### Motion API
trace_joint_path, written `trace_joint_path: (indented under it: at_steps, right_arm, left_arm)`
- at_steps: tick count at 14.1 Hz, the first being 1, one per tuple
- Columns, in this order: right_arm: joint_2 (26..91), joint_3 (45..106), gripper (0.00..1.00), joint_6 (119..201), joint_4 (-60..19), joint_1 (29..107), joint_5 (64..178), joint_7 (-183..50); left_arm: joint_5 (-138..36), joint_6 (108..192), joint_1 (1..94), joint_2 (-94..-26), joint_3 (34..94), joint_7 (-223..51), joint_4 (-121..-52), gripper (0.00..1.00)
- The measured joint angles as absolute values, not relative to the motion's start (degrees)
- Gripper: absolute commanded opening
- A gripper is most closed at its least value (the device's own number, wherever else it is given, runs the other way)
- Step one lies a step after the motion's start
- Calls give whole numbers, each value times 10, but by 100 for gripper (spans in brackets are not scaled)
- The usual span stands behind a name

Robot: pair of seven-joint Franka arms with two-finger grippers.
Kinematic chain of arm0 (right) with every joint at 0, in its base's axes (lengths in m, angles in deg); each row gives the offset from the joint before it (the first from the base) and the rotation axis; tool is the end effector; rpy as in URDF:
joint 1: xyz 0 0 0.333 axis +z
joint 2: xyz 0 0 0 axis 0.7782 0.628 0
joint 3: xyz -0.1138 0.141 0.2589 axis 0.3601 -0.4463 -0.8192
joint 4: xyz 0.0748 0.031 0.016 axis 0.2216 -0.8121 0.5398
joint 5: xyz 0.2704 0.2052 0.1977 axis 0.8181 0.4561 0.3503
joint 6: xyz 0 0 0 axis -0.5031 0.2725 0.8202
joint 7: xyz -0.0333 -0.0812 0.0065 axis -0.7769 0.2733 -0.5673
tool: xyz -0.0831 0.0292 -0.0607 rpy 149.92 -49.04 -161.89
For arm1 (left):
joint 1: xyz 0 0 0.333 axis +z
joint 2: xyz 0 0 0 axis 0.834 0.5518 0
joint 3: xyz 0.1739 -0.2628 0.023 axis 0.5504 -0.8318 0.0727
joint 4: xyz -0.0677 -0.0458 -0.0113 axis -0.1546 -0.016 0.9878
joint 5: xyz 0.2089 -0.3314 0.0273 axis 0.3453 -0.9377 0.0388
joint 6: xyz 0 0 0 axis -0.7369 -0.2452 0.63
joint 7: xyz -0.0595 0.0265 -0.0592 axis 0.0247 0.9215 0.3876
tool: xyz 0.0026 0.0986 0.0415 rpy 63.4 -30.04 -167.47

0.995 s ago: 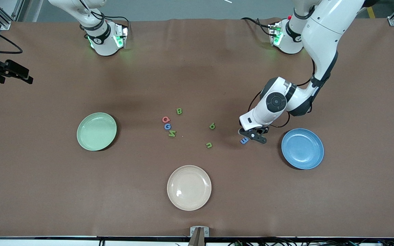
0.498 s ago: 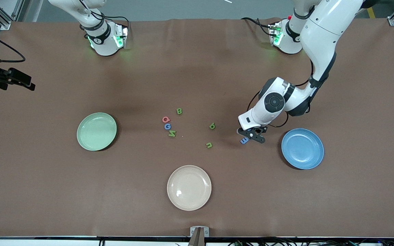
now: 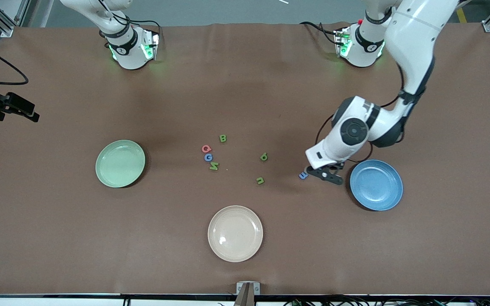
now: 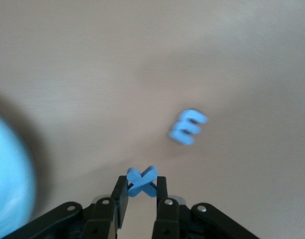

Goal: Sort upper and lower case letters into plates
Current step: 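Drop the x on the blue plate while the right gripper reaches out, then grasp the green z with the right gripper while the left gripper reaches E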

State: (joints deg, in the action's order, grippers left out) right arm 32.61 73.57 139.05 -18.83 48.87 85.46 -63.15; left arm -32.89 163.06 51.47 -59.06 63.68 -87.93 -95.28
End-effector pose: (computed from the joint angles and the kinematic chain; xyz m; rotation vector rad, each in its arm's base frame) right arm 0.5433 -0.0500 0.5916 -3.1056 0.1038 0.0209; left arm 0.5779 -0.2354 0.2610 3.0872 -0.5443 -0.1023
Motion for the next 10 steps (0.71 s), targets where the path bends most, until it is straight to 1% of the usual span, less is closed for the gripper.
trace_joint_path:
  at_steps: [1, 3, 4, 5, 6, 7, 8, 9, 10]
  right_arm:
    - [334, 735, 100, 1390, -188, 489, 855, -631]
    - [349, 732, 100, 1390, -188, 500, 855, -613]
    - [358, 730, 100, 1390, -189, 518, 855, -571]
    - [369, 728, 100, 1392, -190, 543, 856, -524]
    - [383, 726, 100, 1401, -191, 574, 857, -483]
    - [399, 724, 100, 1419, -193, 606, 857, -445]
    - [417, 722, 100, 1439, -195, 635, 858, -403]
    - [436, 721, 100, 1460, -196, 663, 860, -367]
    - [455, 721, 100, 1481, -196, 688, 865, -345]
  left_arm:
    - [-329, 1596, 537, -605, 637, -867, -938, 1]
    - [-329, 1569, 597, -621, 638, -833, -928, 4]
    - [-329, 1569, 628, -620, 639, -820, -929, 9]
    - [-329, 1569, 652, -614, 639, -813, -931, 17]
    - [-329, 1572, 670, -604, 640, -811, -932, 21]
    - [-329, 1579, 684, -591, 641, -812, -932, 30]
    - [-329, 1589, 695, -578, 641, -812, -932, 43]
    - [-329, 1598, 703, -565, 641, -815, -932, 83]
    - [-329, 1606, 707, -555, 642, -823, -932, 100]
